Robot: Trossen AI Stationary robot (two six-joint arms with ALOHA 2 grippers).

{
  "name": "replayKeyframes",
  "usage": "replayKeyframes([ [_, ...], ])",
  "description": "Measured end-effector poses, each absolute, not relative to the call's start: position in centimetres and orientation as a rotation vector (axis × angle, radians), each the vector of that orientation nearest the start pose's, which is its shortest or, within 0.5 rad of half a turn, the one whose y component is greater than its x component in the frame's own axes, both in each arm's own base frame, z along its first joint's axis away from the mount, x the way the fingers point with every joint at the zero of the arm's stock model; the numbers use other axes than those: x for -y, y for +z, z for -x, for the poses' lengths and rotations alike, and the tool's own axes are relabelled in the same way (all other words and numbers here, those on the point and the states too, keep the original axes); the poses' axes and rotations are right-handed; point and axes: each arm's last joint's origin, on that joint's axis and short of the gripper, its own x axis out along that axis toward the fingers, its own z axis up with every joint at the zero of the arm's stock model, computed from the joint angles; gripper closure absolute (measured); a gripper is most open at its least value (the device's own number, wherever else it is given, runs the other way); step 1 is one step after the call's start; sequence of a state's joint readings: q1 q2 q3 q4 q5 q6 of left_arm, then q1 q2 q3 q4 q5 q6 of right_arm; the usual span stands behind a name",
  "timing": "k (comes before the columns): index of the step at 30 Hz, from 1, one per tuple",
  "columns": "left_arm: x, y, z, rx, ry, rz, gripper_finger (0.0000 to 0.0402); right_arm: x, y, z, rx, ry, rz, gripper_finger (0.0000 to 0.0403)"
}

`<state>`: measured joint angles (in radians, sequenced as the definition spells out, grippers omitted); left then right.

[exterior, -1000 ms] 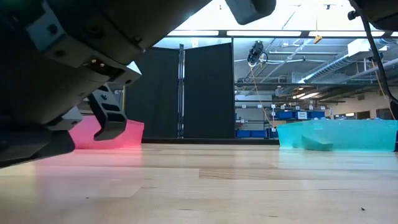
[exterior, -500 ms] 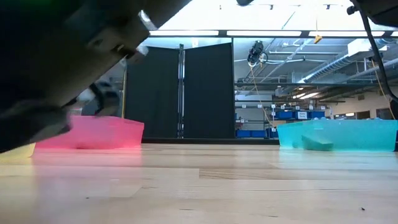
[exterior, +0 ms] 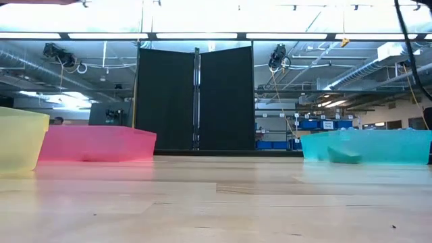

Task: Sort blocks
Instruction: Put the pink block into the red bin

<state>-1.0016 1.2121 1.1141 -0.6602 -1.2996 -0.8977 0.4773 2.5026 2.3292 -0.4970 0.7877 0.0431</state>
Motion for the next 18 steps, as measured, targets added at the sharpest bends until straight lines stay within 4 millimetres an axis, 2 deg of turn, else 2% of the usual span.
replayKeyframes([
  [3,18.3,34.1,-14.9,-0.108,0.400,0.154,0.0035,-19.6,23.1,-51.8,-0.514,-0.405,0.367,0.0284],
  [7,18.6,35.3,-14.6,-0.050,0.425,0.099,0.0035,-13.3,21.8,-54.3,-0.553,-0.456,0.329,0.0284],
  [10,18.8,36.1,-14.4,-0.024,0.449,0.062,0.0035,-8.2,21.5,-55.6,-0.536,-0.497,0.257,0.0284],
  [14,18.9,36.9,-14.2,-0.012,0.475,0.016,0.0035,-2.1,22.0,-56.6,-0.484,-0.560,0.210,0.0284],
  [18,18.9,37.1,-14.2,-0.013,0.482,-0.002,0.0035,2.6,22.2,-57.0,-0.453,-0.506,0.123,0.0268],
])
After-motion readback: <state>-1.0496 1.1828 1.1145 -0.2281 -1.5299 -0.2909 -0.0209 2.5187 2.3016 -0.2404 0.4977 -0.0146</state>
